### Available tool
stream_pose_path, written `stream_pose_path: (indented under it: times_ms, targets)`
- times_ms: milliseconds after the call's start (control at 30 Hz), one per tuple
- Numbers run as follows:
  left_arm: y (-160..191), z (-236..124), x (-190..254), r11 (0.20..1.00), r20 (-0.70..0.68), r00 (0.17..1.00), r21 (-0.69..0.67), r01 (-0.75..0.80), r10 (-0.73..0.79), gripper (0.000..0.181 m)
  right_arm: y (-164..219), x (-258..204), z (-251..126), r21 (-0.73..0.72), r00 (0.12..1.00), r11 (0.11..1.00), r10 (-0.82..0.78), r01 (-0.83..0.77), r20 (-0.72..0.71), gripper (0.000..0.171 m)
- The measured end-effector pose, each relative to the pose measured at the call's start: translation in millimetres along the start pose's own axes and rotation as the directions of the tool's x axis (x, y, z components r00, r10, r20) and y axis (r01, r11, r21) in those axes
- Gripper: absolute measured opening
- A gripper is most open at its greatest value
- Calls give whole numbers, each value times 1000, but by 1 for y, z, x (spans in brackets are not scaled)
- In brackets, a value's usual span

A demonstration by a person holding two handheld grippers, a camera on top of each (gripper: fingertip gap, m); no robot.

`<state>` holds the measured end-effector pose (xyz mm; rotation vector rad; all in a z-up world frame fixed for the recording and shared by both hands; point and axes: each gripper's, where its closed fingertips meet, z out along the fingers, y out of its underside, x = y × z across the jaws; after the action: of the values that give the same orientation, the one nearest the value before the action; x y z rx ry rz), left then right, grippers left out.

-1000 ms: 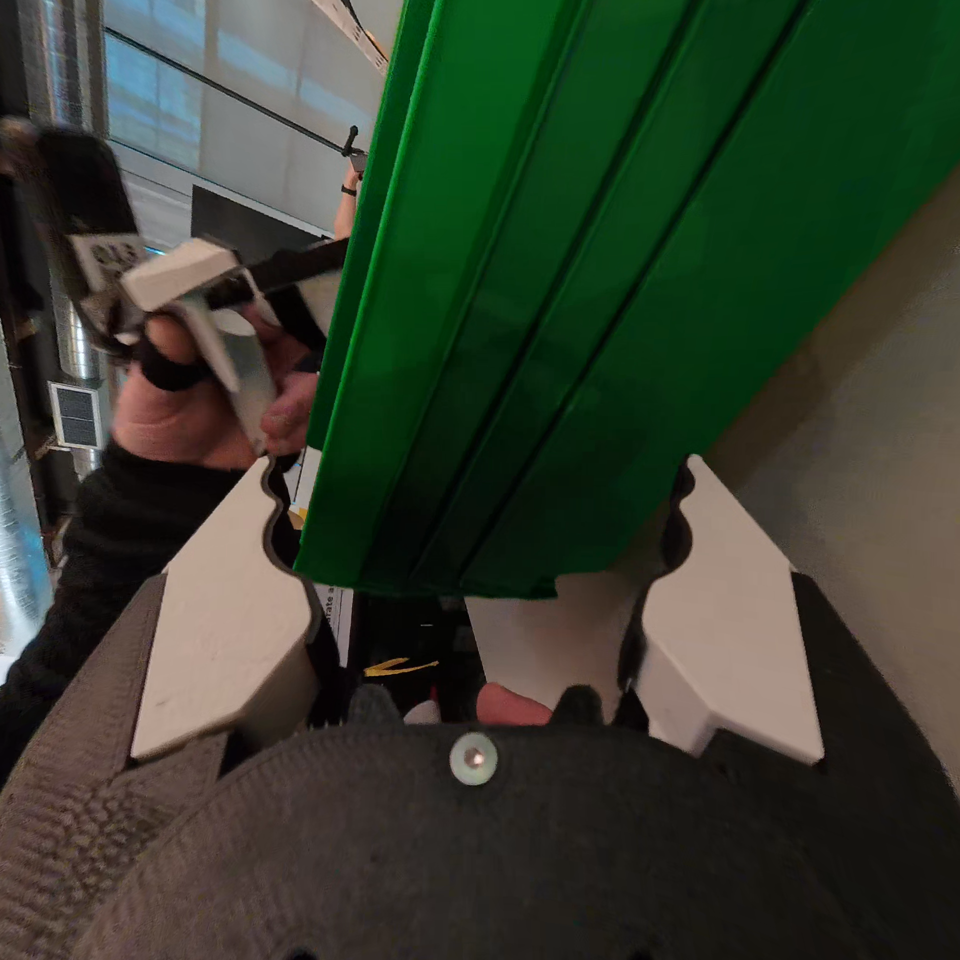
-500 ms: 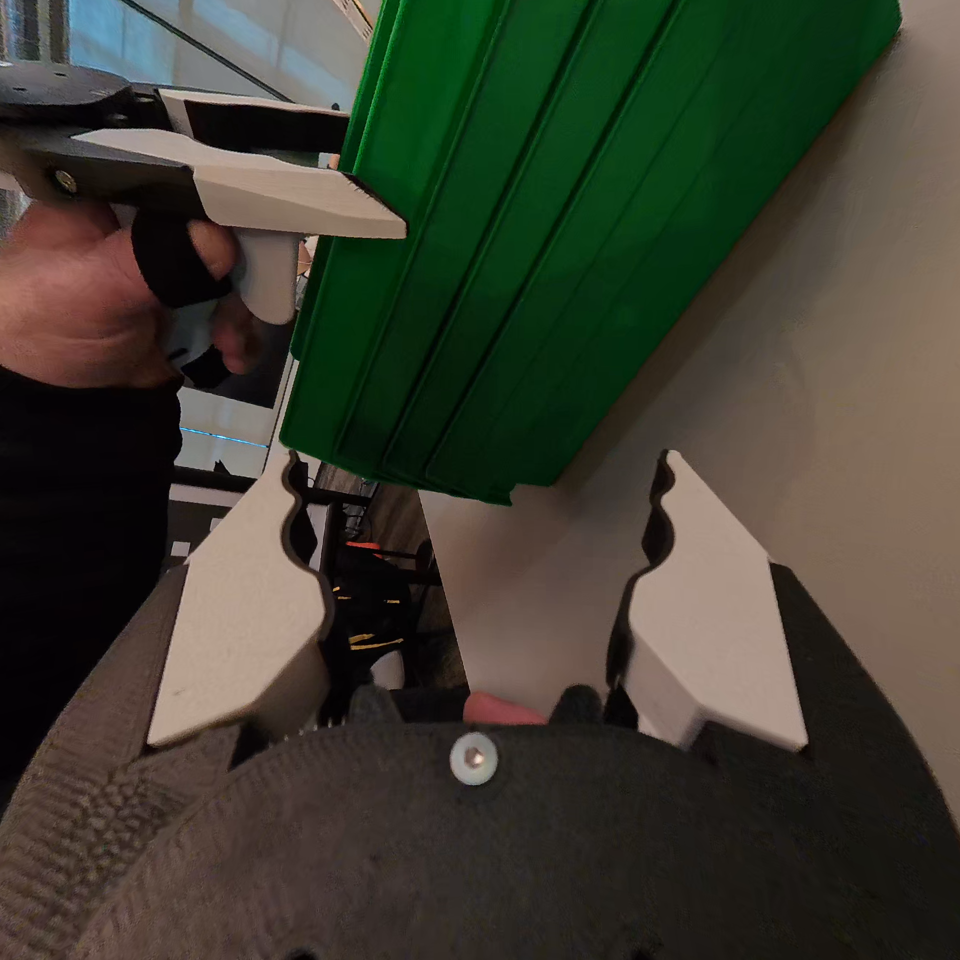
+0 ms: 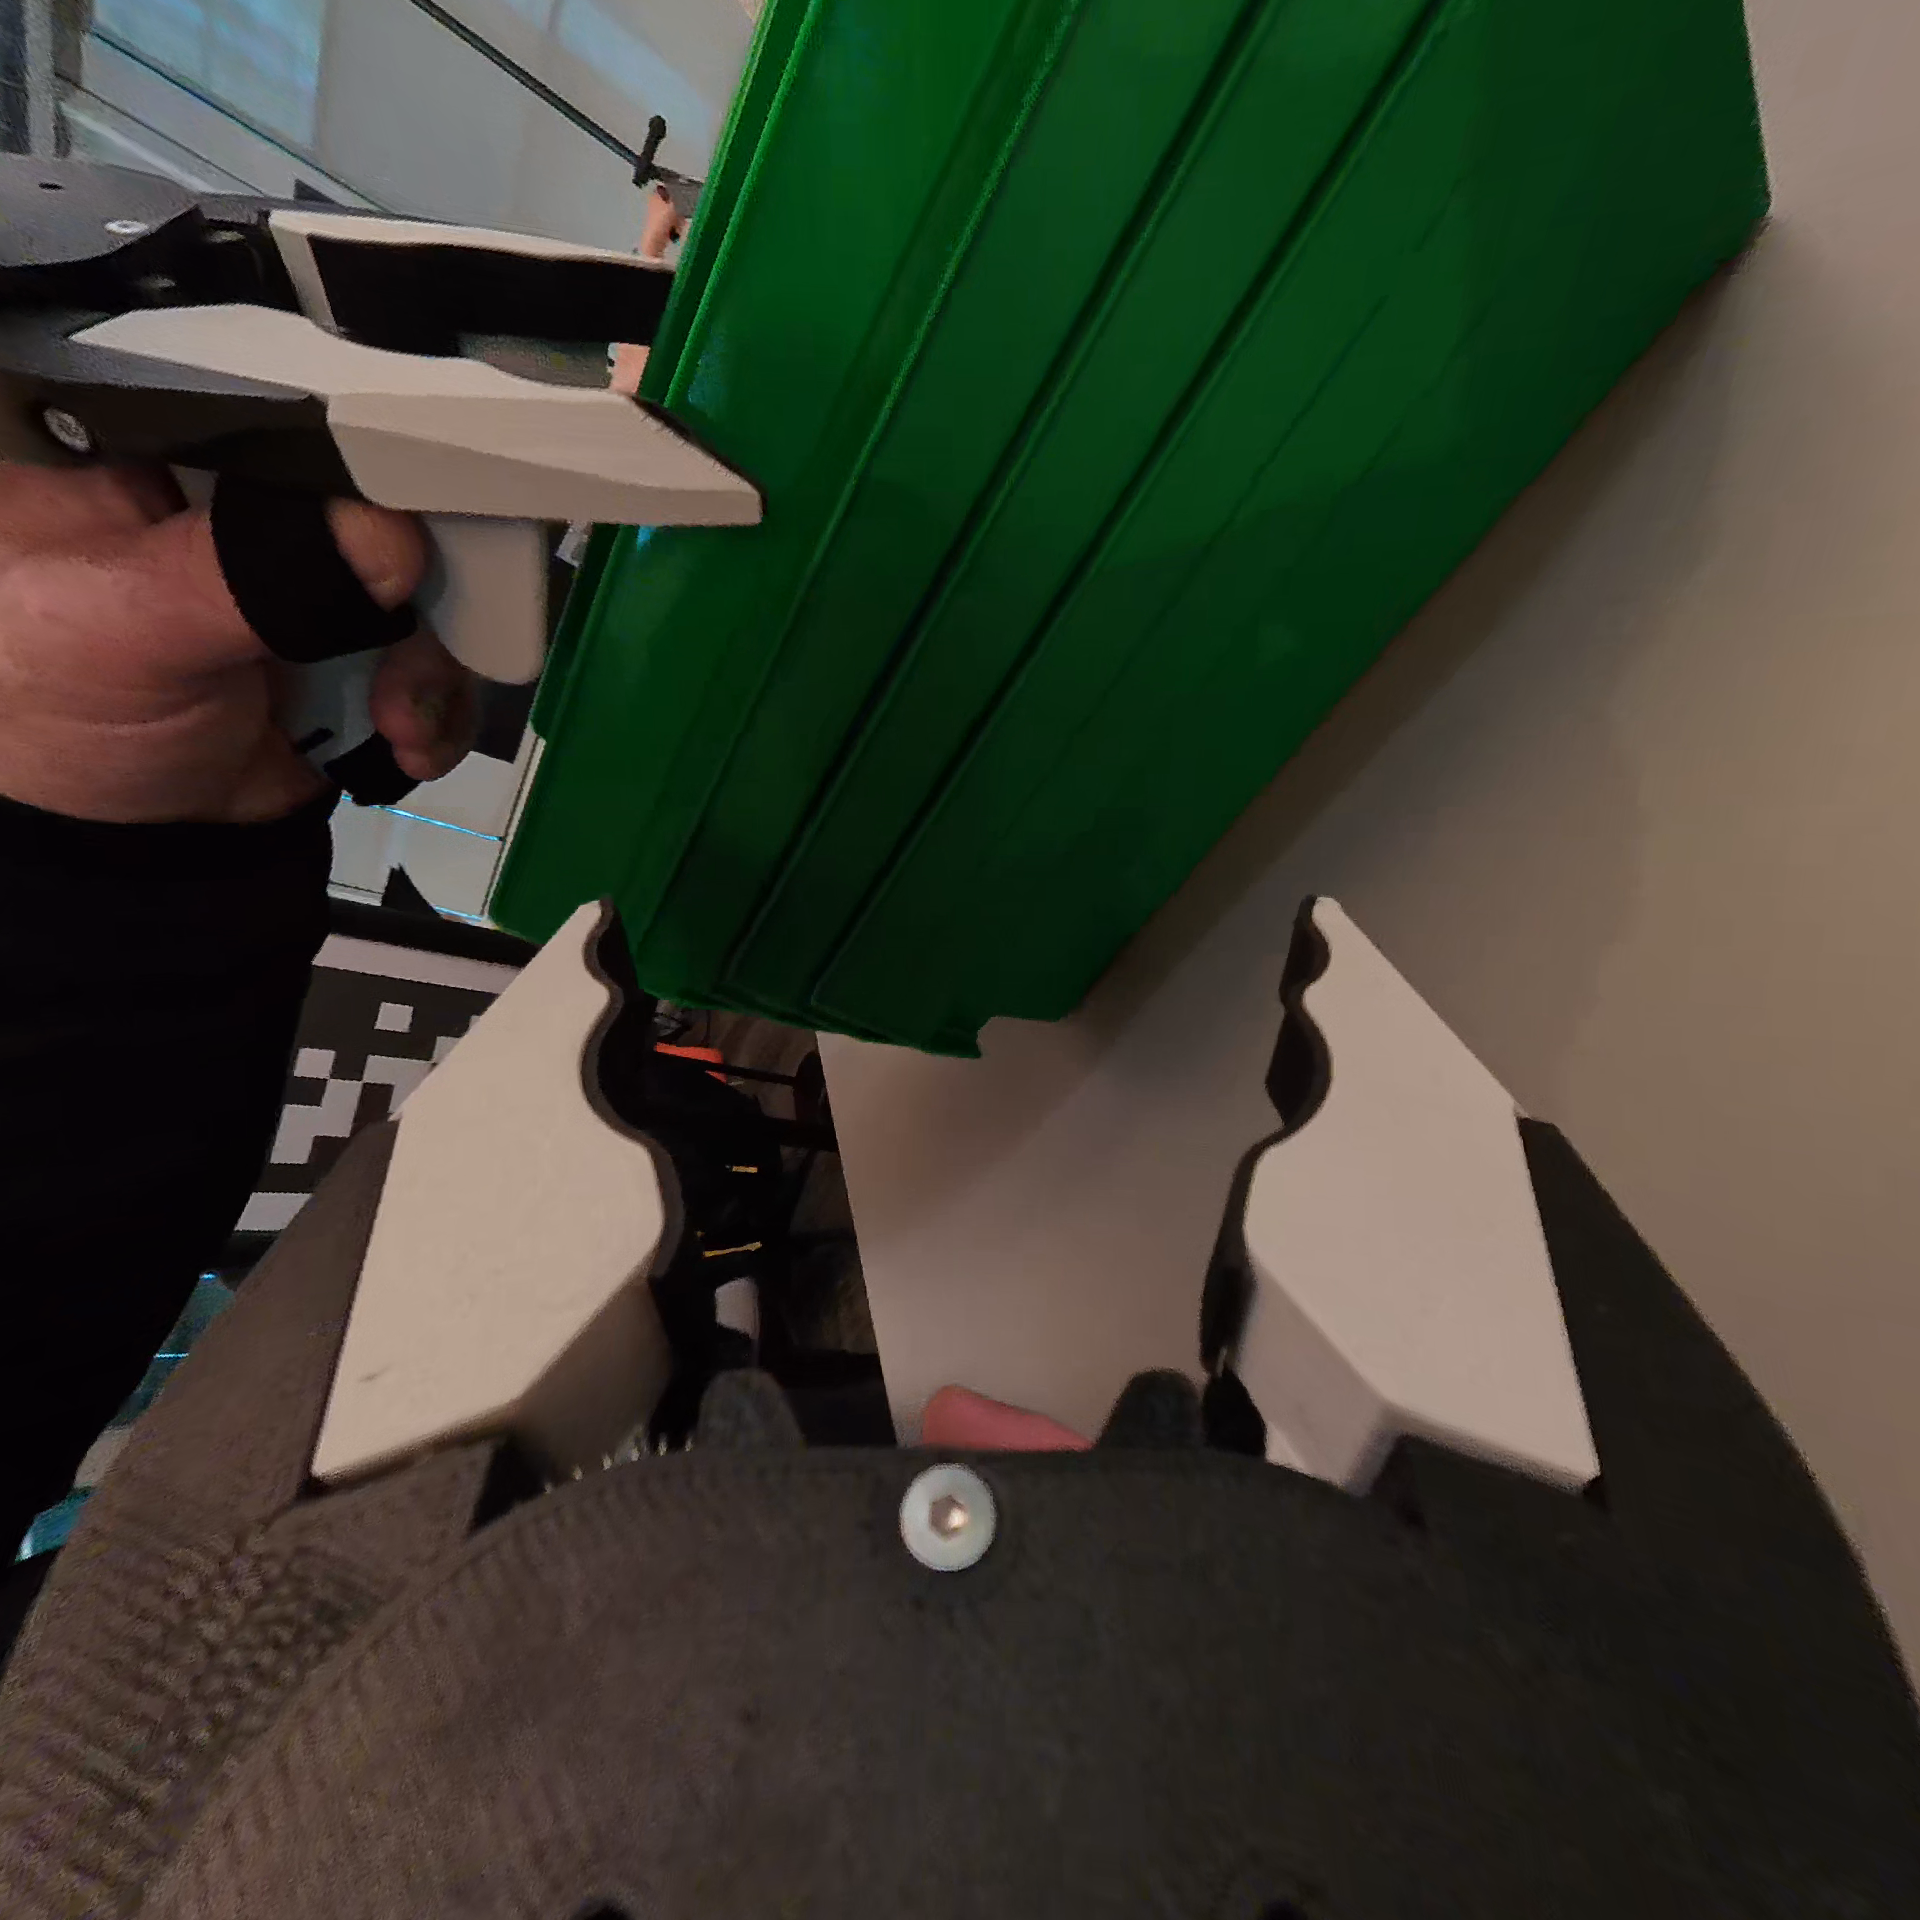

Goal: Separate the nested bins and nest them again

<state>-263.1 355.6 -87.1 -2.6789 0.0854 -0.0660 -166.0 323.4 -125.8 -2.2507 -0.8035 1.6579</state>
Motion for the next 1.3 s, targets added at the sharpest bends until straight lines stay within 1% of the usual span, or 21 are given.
stream_pose_path:
  times_ms: [33, 133, 200, 233, 333, 433, 567, 633, 767, 833, 867, 933, 1000, 1100, 1200, 1300]
  targets:
    - [0, -1, 0, 1000, -6, 1000, 4, 1, -1, 97, -5, 1, 2, 7, 1000, 1000, -8, 8, -13, 122]
    - [-3, -8, 2, 1000, -23, 1000, 20, 5, -4, 97, -25, 3, 8, 39, 999, 999, -25, 26, -33, 119]
    - [-12, -18, 2, 998, -33, 999, 63, 7, -5, 97, -36, 3, 14, 42, 999, 998, -34, 36, -39, 119]
    - [-15, -23, 2, 998, -38, 999, 59, 3, 0, 98, -39, 2, 16, 39, 998, 998, -41, 43, -40, 119]
    - [-25, -39, 0, 996, -37, 999, 88, -13, 16, 98, -48, 0, 17, 46, 998, 997, -55, 57, -38, 119]
    - [-31, -51, -1, 993, -34, 999, 118, -12, 16, 99, -50, 0, 9, 60, 999, 997, -42, 44, -33, 118]
    - [-37, -66, 8, 987, -51, 998, 159, -20, 29, 99, -48, 3, -10, 87, 999, 996, -26, 29, -37, 117]
    - [-46, -79, 20, 977, -63, 997, 209, -36, 51, 99, -46, 4, -25, 106, 998, 994, -27, 32, -49, 117]
    - [-70, -108, 62, 953, -162, 983, 301, -30, 82, 99, -43, 12, -64, 168, 997, 986, -2, 16, -79, 116]
    - [-77, -110, 87, 948, -196, 975, 317, -37, 104, 100, -39, 22, -87, 203, 994, 979, 21, 1, -110, 115]
    - [-78, -106, 99, 948, -213, 971, 315, -35, 106, 100, -37, 27, -99, 222, 992, 975, 41, -13, -120, 115]
    - [-75, -85, 121, 953, -237, 967, 303, -14, 90, 101, -32, 39, -125, 260, 986, 965, 68, -26, -154, 114]
    - [-67, -58, 141, 955, -242, 967, 298, -9, 84, 101, -24, 54, -150, 289, 977, 957, 88, -28, -196, 113]
    - [-44, -10, 166, 972, -285, 958, 233, 34, 34, 100, -5, 76, -178, 301, 961, 952, 131, -54, -243, 112]
    - [-15, 37, 171, 986, -253, 967, 162, 45, -3, 100, 15, 91, -188, 281, 950, 957, 149, -69, -275, 113]
    - [7, 69, 169, 992, -226, 973, 112, 62, -35, 102, 33, 98, -186, 249, 945, 965, 151, -78, -289, 113]
